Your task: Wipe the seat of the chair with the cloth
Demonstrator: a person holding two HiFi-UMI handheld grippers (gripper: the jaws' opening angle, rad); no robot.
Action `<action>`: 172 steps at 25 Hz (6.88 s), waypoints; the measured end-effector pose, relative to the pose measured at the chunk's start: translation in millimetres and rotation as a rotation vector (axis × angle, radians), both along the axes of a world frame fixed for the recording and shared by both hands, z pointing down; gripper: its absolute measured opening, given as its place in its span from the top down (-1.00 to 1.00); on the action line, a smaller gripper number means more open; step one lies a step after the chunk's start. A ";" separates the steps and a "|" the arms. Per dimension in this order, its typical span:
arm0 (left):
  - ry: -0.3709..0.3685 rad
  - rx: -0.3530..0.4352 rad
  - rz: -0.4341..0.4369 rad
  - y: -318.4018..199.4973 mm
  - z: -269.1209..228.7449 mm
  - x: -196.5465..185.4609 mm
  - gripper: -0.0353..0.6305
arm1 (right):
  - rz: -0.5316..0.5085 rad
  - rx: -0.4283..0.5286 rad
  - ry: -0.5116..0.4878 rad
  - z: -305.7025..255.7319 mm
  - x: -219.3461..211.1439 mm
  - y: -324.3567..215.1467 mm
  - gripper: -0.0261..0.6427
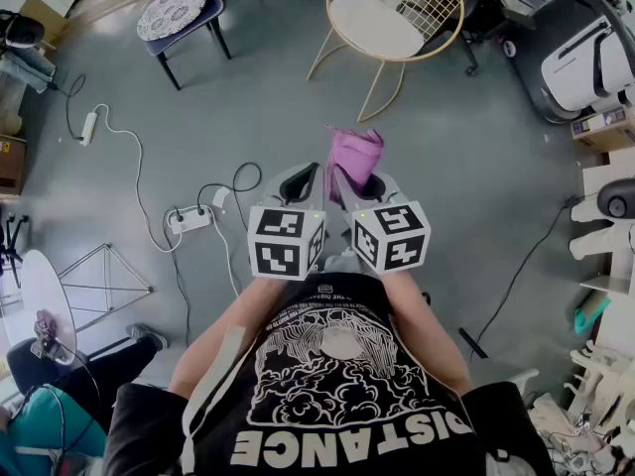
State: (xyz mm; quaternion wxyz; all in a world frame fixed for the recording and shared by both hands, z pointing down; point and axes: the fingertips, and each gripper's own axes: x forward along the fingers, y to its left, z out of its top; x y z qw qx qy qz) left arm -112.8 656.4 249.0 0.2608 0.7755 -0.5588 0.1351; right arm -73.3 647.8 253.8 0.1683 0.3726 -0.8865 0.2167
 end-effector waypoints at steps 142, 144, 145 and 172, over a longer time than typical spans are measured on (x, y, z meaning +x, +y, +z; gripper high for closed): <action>-0.209 -0.478 0.618 -794.5 216.9 -49.9 0.91 | 0.526 -0.564 -0.298 273.0 -66.0 -805.5 0.74; -0.219 -0.489 0.658 -802.9 225.6 -50.4 0.91 | 0.556 -0.570 -0.298 285.1 -65.1 -813.6 0.74; -0.221 -0.494 0.667 -807.3 229.9 -50.7 0.90 | 0.567 -0.571 -0.298 291.3 -63.9 -818.2 0.74; -0.282 -0.524 0.758 -798.1 271.2 -21.8 0.90 | 0.924 -0.576 -0.426 365.8 46.7 -829.6 0.74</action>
